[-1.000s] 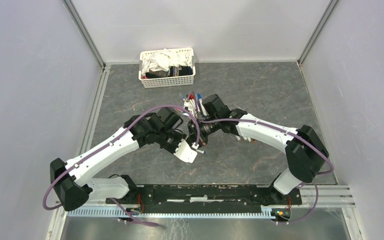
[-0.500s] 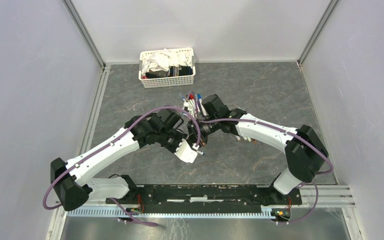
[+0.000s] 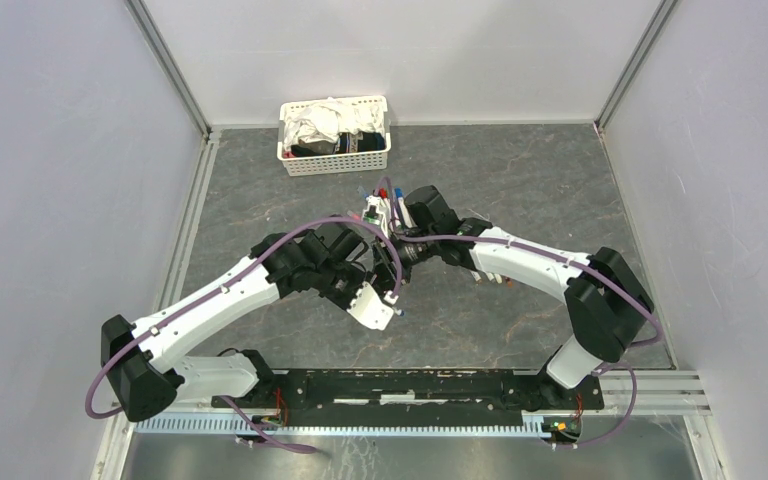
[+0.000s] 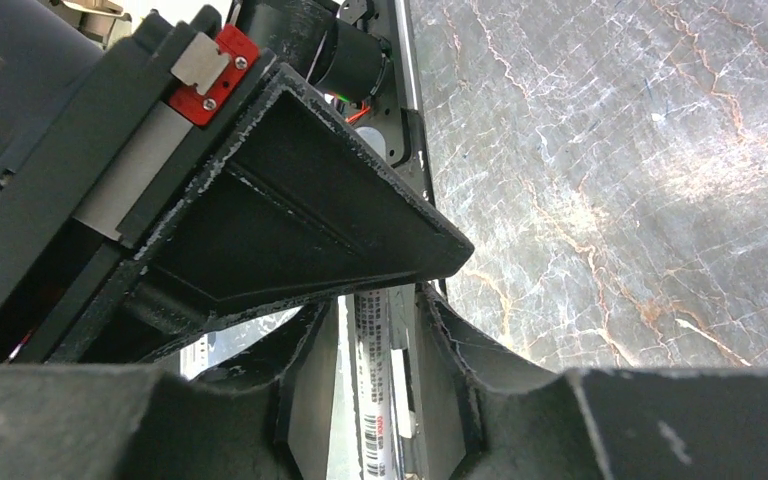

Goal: Open the pen caps
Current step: Open the pen cap from the pen.

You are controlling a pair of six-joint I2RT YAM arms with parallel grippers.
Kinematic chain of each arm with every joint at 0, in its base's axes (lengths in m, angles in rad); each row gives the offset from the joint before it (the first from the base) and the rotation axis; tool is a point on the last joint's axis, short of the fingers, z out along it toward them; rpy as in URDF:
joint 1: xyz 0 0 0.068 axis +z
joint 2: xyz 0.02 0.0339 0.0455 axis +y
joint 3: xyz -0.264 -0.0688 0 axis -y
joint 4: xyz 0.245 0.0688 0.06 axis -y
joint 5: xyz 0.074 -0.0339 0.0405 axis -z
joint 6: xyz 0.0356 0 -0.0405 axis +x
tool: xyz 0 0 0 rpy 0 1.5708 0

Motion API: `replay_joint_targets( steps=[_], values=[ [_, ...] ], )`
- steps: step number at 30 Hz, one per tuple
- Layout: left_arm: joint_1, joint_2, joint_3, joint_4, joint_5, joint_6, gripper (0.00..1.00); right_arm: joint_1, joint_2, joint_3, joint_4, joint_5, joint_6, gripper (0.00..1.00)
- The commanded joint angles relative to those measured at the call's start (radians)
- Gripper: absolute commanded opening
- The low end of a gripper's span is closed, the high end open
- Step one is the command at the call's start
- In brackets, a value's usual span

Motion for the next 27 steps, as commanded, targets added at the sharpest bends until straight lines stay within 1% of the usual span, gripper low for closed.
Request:
replay_joint_targets(
  steps=[1,3,5,7,10,11,13,15,16,17,18,19,21,25,27],
  values=[
    [-0.007,-0.019,0.016,0.052,0.014,-0.063,0.02,0.002,0.001,-0.014,0.088,-0.011,0.022,0.4],
    [-0.007,-0.018,0.019,0.072,0.007,-0.086,0.02,0.004,0.005,-0.016,0.09,-0.008,0.022,0.45],
    [-0.007,-0.016,0.024,0.086,0.005,-0.107,0.02,0.005,0.008,-0.019,0.099,-0.005,0.028,0.45],
    [-0.007,-0.012,0.029,0.093,0.004,-0.13,0.02,0.007,0.014,-0.015,0.114,-0.003,0.042,0.41],
    [-0.007,-0.01,0.031,0.102,-0.007,-0.163,0.02,0.007,0.023,-0.001,0.121,-0.001,0.049,0.39],
    [-0.007,-0.012,0.03,0.104,-0.006,-0.168,0.02,0.007,0.026,0.003,0.121,0.002,0.05,0.36],
    [-0.007,-0.02,0.025,0.105,-0.007,-0.178,0.02,0.007,0.033,0.017,0.119,0.01,0.051,0.24],
    [-0.007,-0.026,0.02,0.11,-0.013,-0.193,0.02,0.007,0.04,0.022,0.123,0.012,0.059,0.15],
    [-0.007,-0.027,0.018,0.117,-0.022,-0.206,0.02,0.007,0.044,0.022,0.128,0.012,0.063,0.12],
    [-0.007,-0.028,0.018,0.122,-0.031,-0.222,0.02,0.007,0.048,0.02,0.135,0.013,0.067,0.11],
    [-0.007,-0.028,0.017,0.13,-0.043,-0.234,0.02,0.007,0.049,0.015,0.141,0.014,0.073,0.11],
    [-0.007,-0.032,0.014,0.136,-0.052,-0.243,0.02,0.008,0.051,0.014,0.146,0.013,0.078,0.14],
    [-0.007,-0.038,0.002,0.145,-0.065,-0.254,0.02,0.011,0.054,0.015,0.146,0.01,0.082,0.23],
    [-0.007,-0.042,-0.008,0.146,-0.077,-0.266,0.02,0.014,0.057,0.024,0.147,0.014,0.083,0.34],
    [-0.007,-0.047,-0.011,0.145,-0.078,-0.267,0.02,0.014,0.053,0.016,0.159,0.015,0.082,0.35]
  ],
)
